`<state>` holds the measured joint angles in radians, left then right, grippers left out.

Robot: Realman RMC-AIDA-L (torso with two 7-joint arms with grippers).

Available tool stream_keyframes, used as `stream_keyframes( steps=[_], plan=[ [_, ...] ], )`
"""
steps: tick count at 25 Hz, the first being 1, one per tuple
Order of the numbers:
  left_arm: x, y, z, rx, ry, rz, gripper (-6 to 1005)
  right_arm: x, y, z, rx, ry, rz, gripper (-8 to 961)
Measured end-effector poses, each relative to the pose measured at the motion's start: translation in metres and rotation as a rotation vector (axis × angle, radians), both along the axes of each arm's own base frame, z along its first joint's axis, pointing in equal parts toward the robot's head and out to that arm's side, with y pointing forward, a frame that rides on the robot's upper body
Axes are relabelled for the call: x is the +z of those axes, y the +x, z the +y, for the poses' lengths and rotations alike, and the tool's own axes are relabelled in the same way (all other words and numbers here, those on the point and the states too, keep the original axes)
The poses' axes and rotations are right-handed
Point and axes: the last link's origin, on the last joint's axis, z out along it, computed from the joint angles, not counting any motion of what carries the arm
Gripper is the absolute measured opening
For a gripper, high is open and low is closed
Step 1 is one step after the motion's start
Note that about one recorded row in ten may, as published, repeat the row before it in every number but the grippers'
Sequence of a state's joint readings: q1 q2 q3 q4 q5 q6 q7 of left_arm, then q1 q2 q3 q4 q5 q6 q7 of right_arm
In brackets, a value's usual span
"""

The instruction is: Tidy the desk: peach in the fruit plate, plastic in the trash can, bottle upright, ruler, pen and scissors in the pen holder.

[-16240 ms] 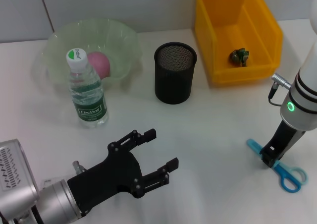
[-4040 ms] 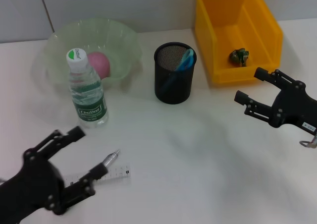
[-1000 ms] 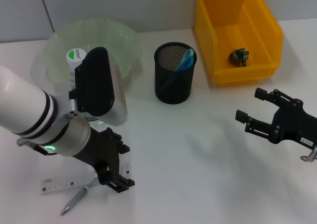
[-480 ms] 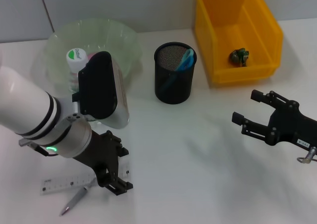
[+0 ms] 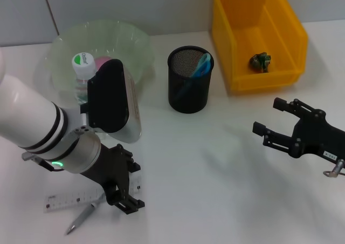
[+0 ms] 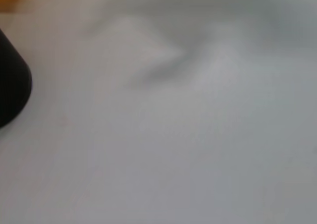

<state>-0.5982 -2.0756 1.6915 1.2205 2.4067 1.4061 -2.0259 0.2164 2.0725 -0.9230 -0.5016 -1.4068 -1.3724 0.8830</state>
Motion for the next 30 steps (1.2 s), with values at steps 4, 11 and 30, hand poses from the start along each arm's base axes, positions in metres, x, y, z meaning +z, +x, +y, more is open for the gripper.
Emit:
stream_keyframes(
  steps=[4, 11, 30],
  plan=[
    [-0.0015, -0.001, 0.0003, 0.004, -0.004, 0.003, 796, -0.0015, 0.0002, 0.0002, -0.005, -0.004, 0.0, 818],
    [-0.0022, -0.0023, 0.0005, -0.001, -0.008, 0.006, 796, -0.0035, -0.0001, 0.0001, -0.004, -0.014, -0.001, 818],
    [-0.0061, -0.0046, 0.0021, -0.008, -0.017, 0.0, 796, -0.0067, 0.0005, -0.0017, -0.01, -0.02, 0.004, 817]
  ],
)
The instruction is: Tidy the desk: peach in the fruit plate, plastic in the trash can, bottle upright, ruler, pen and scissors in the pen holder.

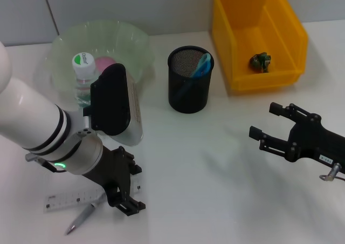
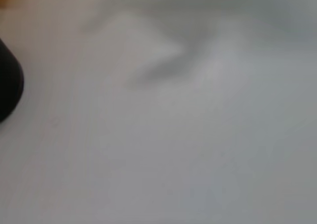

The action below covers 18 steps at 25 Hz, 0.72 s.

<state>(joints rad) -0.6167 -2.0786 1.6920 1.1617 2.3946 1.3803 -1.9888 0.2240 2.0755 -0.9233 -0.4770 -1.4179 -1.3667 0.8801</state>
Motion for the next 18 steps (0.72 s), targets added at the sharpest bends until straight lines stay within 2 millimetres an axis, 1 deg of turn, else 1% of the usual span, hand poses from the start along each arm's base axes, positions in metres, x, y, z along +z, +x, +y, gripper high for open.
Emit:
stream_keyframes(
  steps=[14, 18],
  plan=[
    [-0.001, 0.0004, 0.0002, -0.012, -0.002, 0.009, 673, -0.0015, 0.0005, -0.0009, -0.008, -0.006, 0.008, 816],
    [-0.0011, 0.001, 0.0004, -0.015, -0.002, 0.009, 552, -0.0015, 0.0003, -0.0008, -0.008, -0.007, 0.009, 816]
  ],
)
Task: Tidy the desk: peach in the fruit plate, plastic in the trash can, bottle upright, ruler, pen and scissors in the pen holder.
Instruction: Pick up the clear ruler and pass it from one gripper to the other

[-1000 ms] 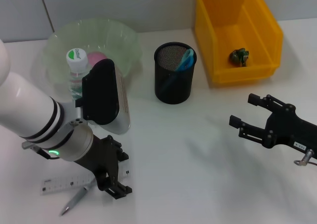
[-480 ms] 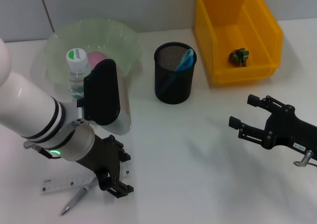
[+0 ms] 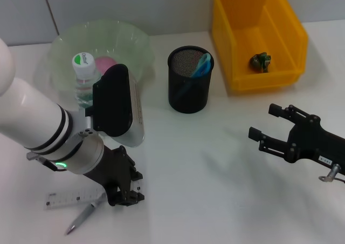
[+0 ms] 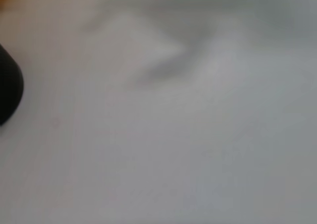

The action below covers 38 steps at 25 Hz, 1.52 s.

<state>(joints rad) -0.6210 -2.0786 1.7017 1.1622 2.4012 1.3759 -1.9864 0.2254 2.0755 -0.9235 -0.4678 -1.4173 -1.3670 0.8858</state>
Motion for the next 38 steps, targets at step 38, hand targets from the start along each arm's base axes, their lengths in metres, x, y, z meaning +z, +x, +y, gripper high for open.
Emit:
stream_keyframes(
  steps=[38],
  plan=[
    [0.066, 0.113, -0.028, -0.195, 0.404, -0.939, 394, 0.01, 0.001, -0.059, 0.09, 0.373, 0.126, 814]
  ],
)
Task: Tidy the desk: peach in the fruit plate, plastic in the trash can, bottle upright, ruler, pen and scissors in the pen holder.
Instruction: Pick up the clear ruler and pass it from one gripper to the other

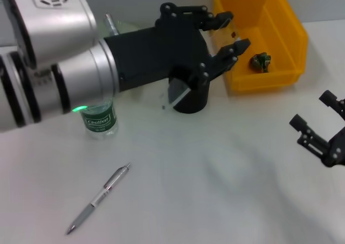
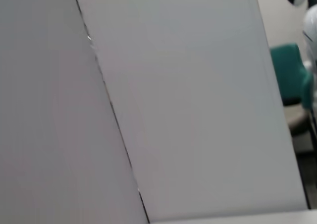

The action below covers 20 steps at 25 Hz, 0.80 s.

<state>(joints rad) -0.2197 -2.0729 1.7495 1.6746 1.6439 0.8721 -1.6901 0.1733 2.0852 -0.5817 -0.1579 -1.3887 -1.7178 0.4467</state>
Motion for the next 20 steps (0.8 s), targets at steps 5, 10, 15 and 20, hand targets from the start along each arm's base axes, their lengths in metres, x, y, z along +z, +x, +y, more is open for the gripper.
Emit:
stream_keyframes(
  steps=[5, 10, 15, 20],
  plan=[
    [-0.018, -0.001, 0.002, 0.009, 0.041, -0.057, 395, -0.015, -0.018, -0.008, 0.053, 0.051, 0.046, 814],
    [-0.04, -0.003, 0.001, 0.002, 0.088, -0.089, 397, -0.031, -0.034, -0.01, 0.069, 0.091, 0.056, 814],
    [-0.05, -0.007, 0.003, -0.014, 0.128, -0.109, 398, -0.044, -0.047, -0.005, 0.044, 0.093, 0.097, 813],
    [-0.054, -0.012, 0.008, -0.014, 0.154, -0.137, 400, -0.053, -0.055, 0.008, -0.01, 0.081, 0.136, 813]
  ],
)
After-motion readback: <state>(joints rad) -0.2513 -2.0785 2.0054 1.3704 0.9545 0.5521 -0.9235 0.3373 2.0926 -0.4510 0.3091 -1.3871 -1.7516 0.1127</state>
